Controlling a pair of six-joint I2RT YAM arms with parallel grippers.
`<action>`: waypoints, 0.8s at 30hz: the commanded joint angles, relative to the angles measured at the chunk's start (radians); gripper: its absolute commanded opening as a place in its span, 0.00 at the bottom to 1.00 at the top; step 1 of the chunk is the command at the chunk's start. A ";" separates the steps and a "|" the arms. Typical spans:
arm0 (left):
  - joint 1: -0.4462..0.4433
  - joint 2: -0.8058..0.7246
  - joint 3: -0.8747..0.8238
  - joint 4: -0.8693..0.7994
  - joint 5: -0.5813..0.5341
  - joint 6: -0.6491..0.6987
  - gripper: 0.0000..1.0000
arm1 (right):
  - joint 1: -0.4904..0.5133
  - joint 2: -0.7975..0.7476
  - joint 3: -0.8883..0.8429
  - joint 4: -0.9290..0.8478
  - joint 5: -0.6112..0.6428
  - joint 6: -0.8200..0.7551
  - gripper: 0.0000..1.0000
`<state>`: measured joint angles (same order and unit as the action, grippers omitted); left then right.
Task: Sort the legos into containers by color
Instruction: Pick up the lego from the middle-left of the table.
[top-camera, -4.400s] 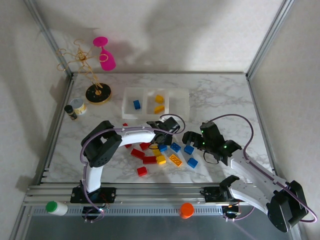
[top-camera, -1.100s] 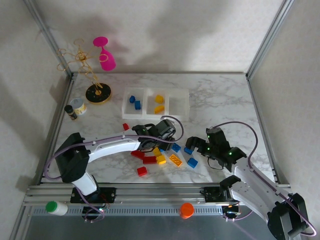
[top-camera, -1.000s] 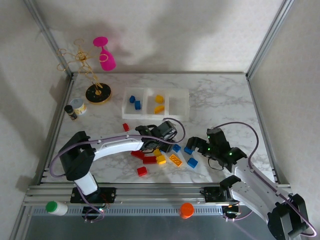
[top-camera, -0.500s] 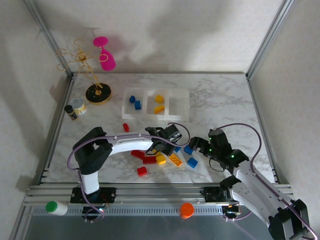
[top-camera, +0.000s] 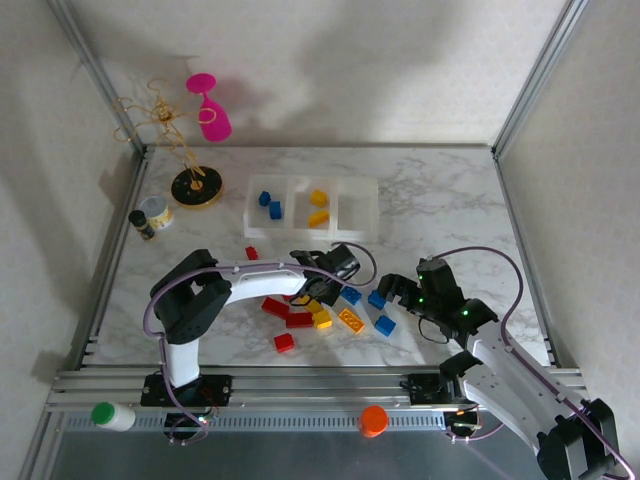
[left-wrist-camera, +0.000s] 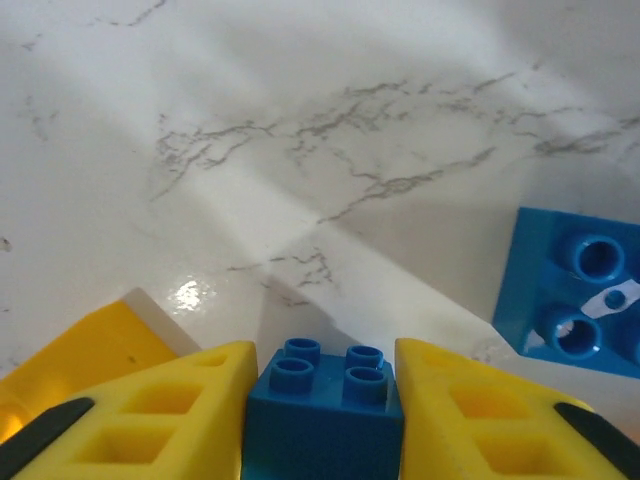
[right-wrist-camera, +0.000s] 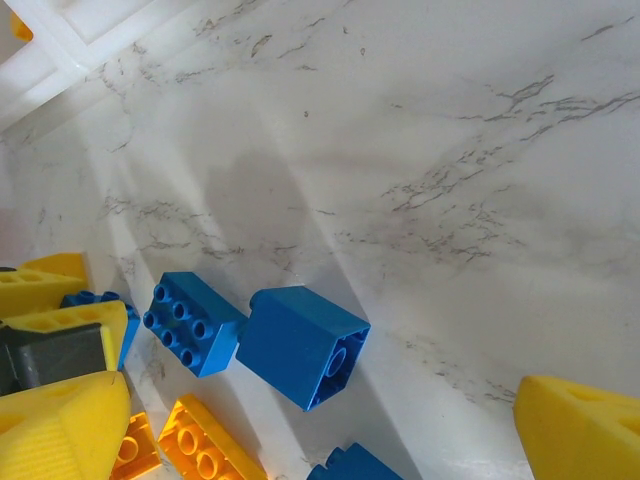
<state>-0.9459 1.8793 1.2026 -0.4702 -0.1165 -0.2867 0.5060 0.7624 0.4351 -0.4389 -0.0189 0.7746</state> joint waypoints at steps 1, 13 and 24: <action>0.010 -0.011 0.004 -0.029 -0.020 0.020 0.35 | -0.006 0.001 0.009 -0.019 0.025 0.005 0.99; 0.036 -0.106 0.054 -0.024 -0.023 -0.001 0.33 | -0.006 0.011 0.048 0.068 -0.076 -0.048 0.99; 0.205 -0.238 0.093 -0.011 -0.085 -0.106 0.31 | 0.007 0.141 0.111 0.239 -0.165 -0.083 0.99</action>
<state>-0.7876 1.6787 1.2659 -0.4721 -0.1497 -0.3454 0.5076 0.8715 0.5121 -0.2821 -0.1444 0.7162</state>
